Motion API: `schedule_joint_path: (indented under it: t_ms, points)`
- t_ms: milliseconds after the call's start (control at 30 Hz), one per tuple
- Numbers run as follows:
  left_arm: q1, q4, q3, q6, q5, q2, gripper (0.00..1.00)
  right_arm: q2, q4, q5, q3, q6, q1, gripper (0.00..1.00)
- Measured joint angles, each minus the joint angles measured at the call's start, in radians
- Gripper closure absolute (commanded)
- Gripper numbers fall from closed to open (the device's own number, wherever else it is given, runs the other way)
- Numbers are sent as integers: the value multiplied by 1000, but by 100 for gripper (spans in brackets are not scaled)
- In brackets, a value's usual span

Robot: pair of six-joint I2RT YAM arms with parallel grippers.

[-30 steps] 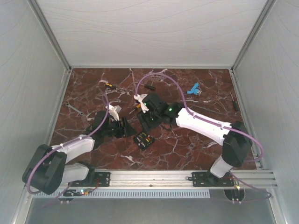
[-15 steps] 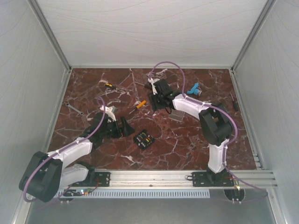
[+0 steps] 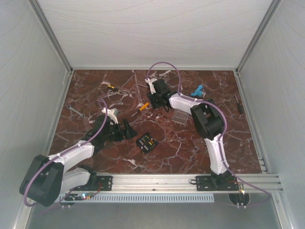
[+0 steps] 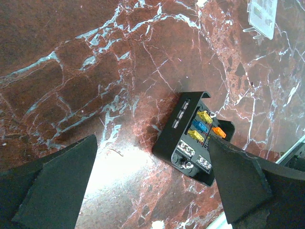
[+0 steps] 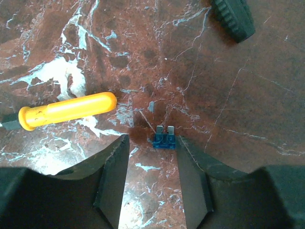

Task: Snap on the fuse box
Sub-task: Pick up the fuse from the center of the board.

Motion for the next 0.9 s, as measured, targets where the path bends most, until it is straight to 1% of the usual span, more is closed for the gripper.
schedule_joint_path:
  t_ms: [333, 467, 900]
  points:
    - [0, 1, 0, 0, 0, 1, 3, 27, -5, 8, 22, -1, -8, 69]
    - [0, 2, 0, 0, 1, 1, 3, 27, -11, 21, 23, -1, -8, 72]
    - [0, 3, 0, 0, 6, 7, 3, 27, -15, 40, 23, 11, -8, 73]
